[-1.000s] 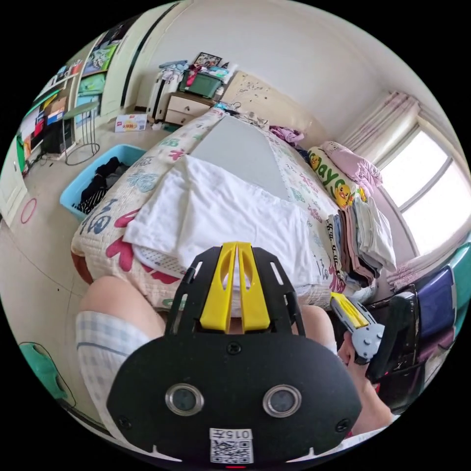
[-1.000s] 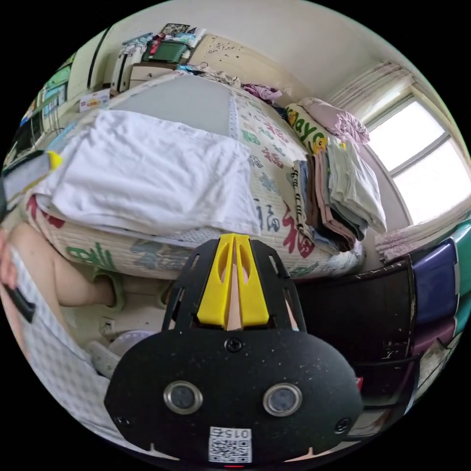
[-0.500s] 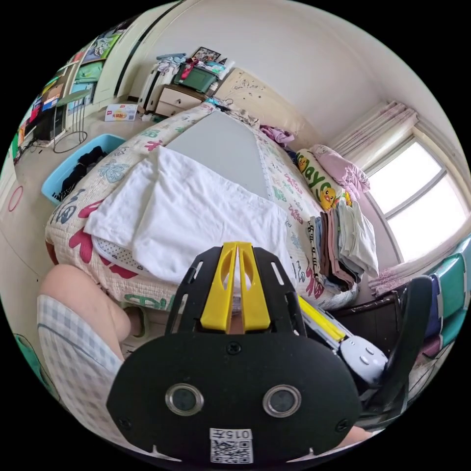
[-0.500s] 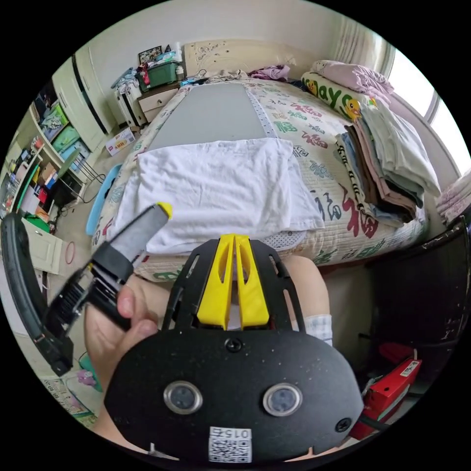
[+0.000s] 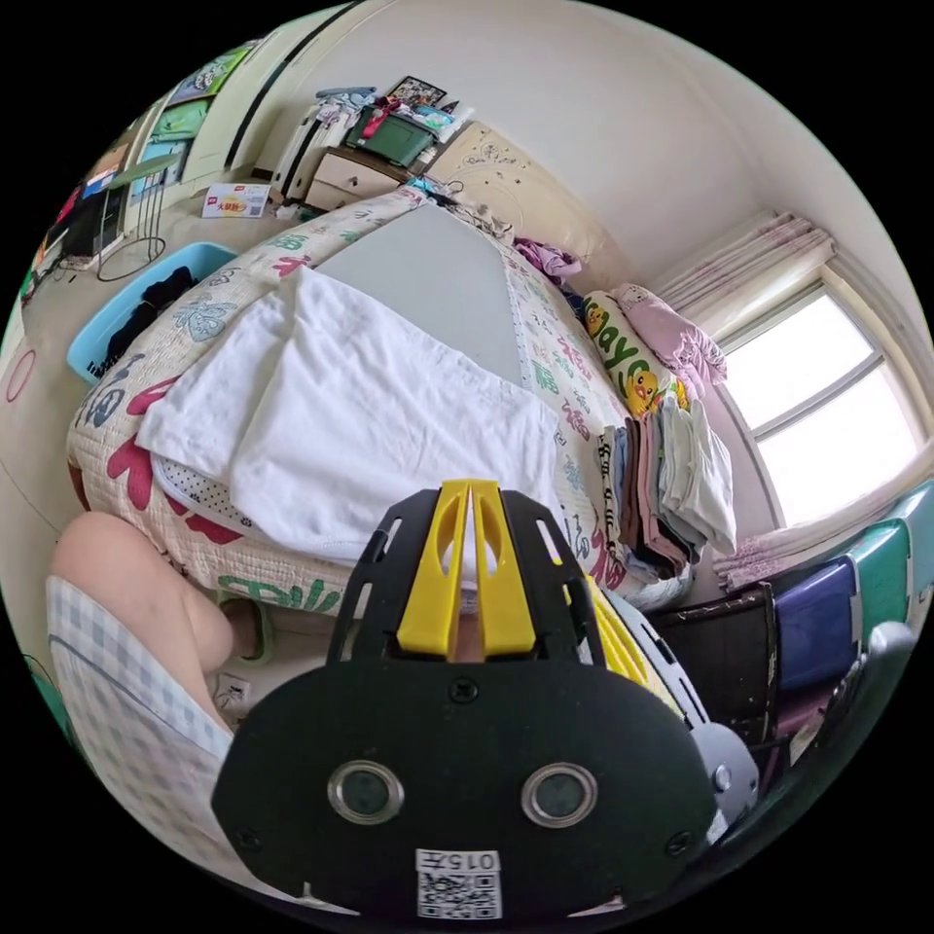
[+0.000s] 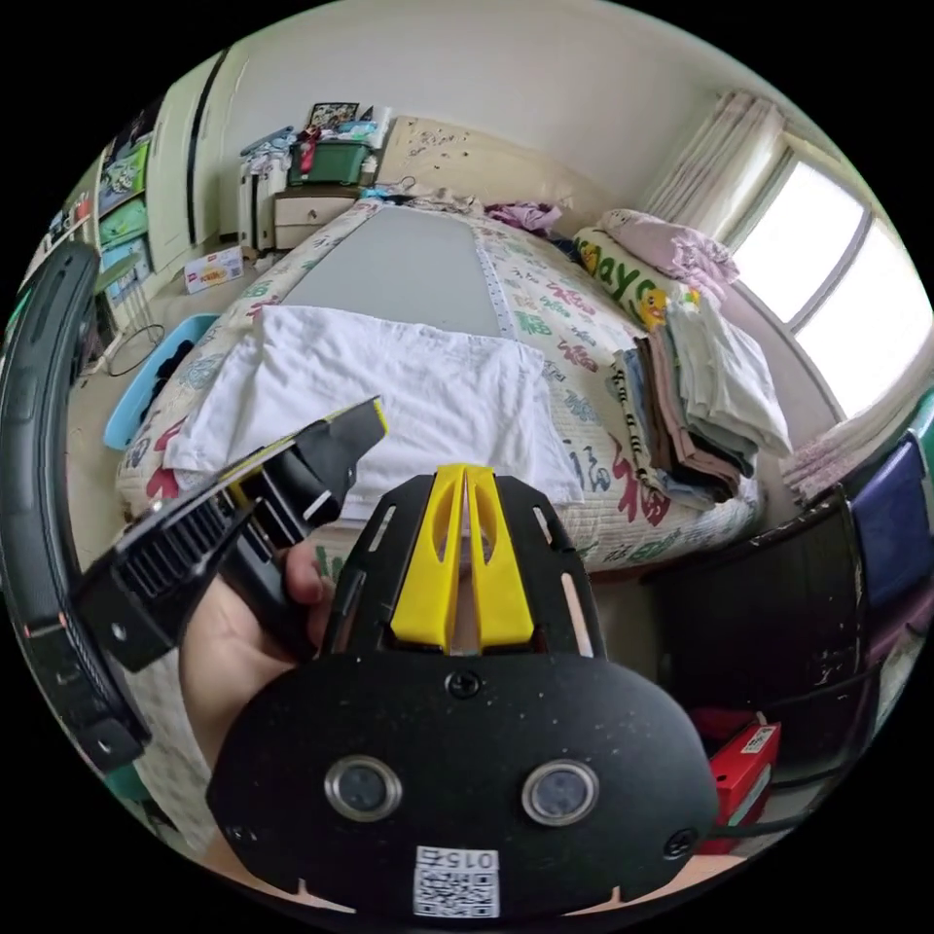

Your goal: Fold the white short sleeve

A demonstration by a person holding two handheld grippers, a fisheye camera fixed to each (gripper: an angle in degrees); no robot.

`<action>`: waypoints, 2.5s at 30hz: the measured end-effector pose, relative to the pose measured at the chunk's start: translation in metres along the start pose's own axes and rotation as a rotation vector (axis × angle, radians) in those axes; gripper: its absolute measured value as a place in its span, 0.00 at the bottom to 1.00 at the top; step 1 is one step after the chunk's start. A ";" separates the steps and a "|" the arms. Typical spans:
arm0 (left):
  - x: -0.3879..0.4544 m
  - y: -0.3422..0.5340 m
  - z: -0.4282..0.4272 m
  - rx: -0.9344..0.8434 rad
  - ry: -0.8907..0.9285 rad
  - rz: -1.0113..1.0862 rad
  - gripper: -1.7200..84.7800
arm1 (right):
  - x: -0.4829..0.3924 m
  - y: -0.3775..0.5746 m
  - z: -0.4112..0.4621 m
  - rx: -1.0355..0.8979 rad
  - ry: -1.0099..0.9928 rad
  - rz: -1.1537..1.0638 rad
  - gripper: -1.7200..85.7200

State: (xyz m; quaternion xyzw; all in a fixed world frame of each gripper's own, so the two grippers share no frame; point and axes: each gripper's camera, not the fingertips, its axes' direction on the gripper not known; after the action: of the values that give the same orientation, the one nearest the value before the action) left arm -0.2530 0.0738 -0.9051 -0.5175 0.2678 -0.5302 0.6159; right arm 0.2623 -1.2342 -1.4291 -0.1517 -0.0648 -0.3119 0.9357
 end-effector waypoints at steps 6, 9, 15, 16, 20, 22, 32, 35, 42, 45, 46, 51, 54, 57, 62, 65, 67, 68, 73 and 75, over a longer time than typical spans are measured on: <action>-0.017 -0.001 -0.004 -0.005 0.212 -0.041 0.01 | -0.005 -0.012 -0.033 0.079 0.100 -0.061 0.01; -0.027 0.001 -0.010 0.009 0.296 -0.041 0.01 | -0.007 -0.017 -0.049 0.105 0.102 -0.103 0.01; -0.051 0.007 -0.021 0.007 0.441 -0.120 0.01 | -0.020 -0.028 -0.081 0.115 0.201 -0.188 0.01; -0.053 0.007 -0.022 0.005 0.450 -0.127 0.01 | -0.024 -0.030 -0.086 0.112 0.226 -0.201 0.01; -0.064 0.007 -0.041 0.052 0.459 -0.103 0.01 | -0.024 -0.034 -0.106 0.144 0.168 -0.141 0.01; -0.069 0.006 -0.047 0.059 0.467 -0.108 0.01 | -0.022 -0.036 -0.112 0.153 0.118 -0.103 0.01; -0.100 0.013 -0.082 0.133 0.514 -0.134 0.01 | -0.049 -0.034 -0.139 0.198 0.081 -0.132 0.01; -0.114 0.017 -0.093 0.155 0.528 -0.162 0.01 | -0.066 -0.030 -0.143 0.202 0.077 -0.156 0.01; -0.139 0.025 -0.122 0.215 0.558 -0.190 0.01 | -0.106 -0.014 -0.151 0.238 0.114 -0.228 0.01; -0.148 0.028 -0.132 0.227 0.557 -0.206 0.01 | -0.123 -0.005 -0.148 0.237 0.104 -0.243 0.01; -0.149 0.029 -0.134 0.228 0.557 -0.208 0.01 | -0.129 0.000 -0.147 0.235 0.100 -0.245 0.01; -0.159 0.036 -0.151 0.254 0.564 -0.228 0.01 | -0.155 0.021 -0.137 0.248 0.114 -0.287 0.01; -0.161 0.040 -0.160 0.266 0.568 -0.230 0.01 | -0.169 0.038 -0.127 0.253 0.124 -0.303 0.01; -0.162 0.044 -0.167 0.275 0.561 -0.240 0.01 | -0.180 0.056 -0.112 0.254 0.116 -0.318 0.01; -0.155 0.049 -0.181 0.299 0.524 -0.262 0.01 | -0.189 0.090 -0.078 0.253 0.059 -0.341 0.01; -0.142 0.049 -0.190 0.311 0.465 -0.254 0.01 | -0.186 0.108 -0.054 0.248 0.007 -0.343 0.01; -0.129 0.048 -0.194 0.323 0.413 -0.234 0.01 | -0.176 0.120 -0.035 0.251 -0.055 -0.318 0.01; -0.119 0.048 -0.197 0.332 0.379 -0.223 0.01 | -0.167 0.127 -0.022 0.254 -0.111 -0.288 0.01; -0.064 0.045 -0.194 0.346 0.265 -0.163 0.01 | -0.099 0.159 0.055 0.202 -0.487 0.001 0.01; -0.026 0.039 -0.192 0.387 0.206 -0.064 0.01 | -0.080 0.167 0.086 0.224 -0.636 -0.028 0.02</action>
State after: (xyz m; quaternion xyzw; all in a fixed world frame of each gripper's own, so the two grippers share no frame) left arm -0.4145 0.0269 -1.0082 -0.3411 0.2062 -0.6410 0.6560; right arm 0.2967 -1.0344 -1.4057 -0.1367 -0.3892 -0.2525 0.8752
